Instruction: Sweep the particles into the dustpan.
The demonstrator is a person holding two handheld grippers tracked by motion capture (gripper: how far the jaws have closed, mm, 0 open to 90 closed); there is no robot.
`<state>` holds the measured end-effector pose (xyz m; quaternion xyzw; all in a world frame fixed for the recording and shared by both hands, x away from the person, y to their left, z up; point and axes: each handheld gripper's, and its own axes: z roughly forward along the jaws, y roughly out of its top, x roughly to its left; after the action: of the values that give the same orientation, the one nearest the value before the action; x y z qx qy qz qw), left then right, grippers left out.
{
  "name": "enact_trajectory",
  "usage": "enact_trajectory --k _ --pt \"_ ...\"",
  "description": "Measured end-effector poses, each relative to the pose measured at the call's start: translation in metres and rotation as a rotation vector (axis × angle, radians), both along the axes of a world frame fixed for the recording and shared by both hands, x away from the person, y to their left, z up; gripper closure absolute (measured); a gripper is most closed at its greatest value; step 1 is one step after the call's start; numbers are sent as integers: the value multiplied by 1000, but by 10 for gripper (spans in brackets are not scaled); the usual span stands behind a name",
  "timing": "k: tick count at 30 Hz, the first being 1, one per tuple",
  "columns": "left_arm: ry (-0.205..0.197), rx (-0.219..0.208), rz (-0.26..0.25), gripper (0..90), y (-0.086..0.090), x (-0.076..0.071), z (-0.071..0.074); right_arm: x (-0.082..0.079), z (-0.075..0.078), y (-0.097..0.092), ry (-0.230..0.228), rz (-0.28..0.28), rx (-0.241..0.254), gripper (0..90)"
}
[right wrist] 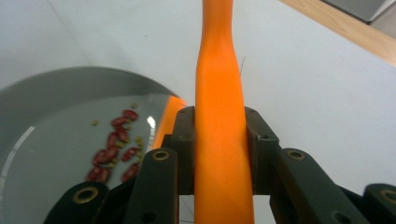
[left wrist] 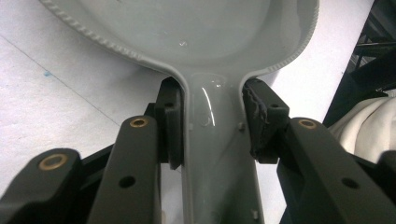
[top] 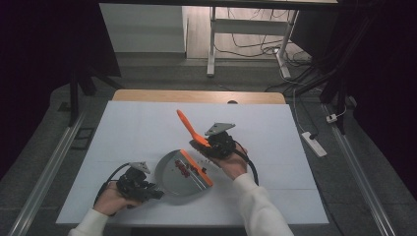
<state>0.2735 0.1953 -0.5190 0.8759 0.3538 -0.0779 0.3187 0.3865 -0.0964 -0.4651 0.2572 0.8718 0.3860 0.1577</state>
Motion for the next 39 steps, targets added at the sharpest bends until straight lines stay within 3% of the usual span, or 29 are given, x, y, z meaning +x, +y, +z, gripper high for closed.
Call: enact_trajectory --k 8,13,26,31,39 --pt "0 -3 -2 618 7 -4 3 10 -7 -22 4 -90 -33 699" --pt "8 -3 -3 618 11 -5 2 15 -13 -27 18 -113 -57 699" --pt "11 1 -8 619 12 -5 2 6 -20 -12 38 -49 -89 699" --pt "12 2 -8 619 12 -5 2 -1 -21 -4 25 -10 -105 699" --pt "14 1 -7 619 12 -5 2 -7 -22 2 36 13 -89 699"
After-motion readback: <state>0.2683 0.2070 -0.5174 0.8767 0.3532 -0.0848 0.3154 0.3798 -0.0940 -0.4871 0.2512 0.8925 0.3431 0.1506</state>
